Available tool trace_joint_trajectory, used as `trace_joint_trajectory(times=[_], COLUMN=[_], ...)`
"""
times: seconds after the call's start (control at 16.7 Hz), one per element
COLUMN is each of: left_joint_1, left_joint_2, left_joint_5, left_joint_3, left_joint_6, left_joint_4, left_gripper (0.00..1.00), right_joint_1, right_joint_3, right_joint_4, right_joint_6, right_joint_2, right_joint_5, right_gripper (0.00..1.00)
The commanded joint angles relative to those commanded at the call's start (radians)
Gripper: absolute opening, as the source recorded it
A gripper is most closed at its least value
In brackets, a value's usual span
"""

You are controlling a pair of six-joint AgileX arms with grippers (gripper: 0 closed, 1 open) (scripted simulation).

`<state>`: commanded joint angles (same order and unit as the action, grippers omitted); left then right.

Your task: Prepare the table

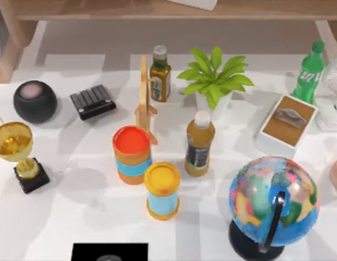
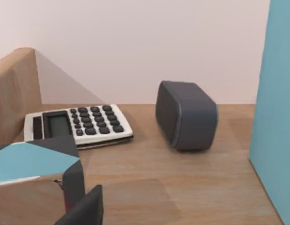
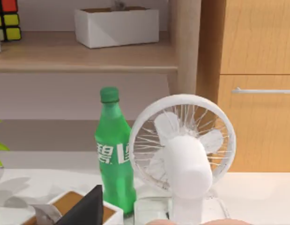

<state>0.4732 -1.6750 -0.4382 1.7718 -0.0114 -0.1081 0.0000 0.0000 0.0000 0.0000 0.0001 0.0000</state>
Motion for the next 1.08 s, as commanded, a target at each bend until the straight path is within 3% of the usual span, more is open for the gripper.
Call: trace_joint_trajectory(times=[0.36,1.08], left_joint_1=[0.09,0.09], left_joint_2=[-0.322,-0.415], left_joint_5=[-0.085,-0.083], left_joint_3=[0.362,0.492], left_joint_6=[0.0,0.002], left_joint_4=[-0.013,-0.045], left_gripper=[1.0,1.0], right_joint_1=[0.0,0.0], right_joint_3=[0.0,0.0], right_joint_4=[0.0,0.0], right_joint_6=[0.0,0.0], right_joint_2=[0.0,0.0], right_joint_5=[0.0,0.0], right_gripper=[1.0,1.0])
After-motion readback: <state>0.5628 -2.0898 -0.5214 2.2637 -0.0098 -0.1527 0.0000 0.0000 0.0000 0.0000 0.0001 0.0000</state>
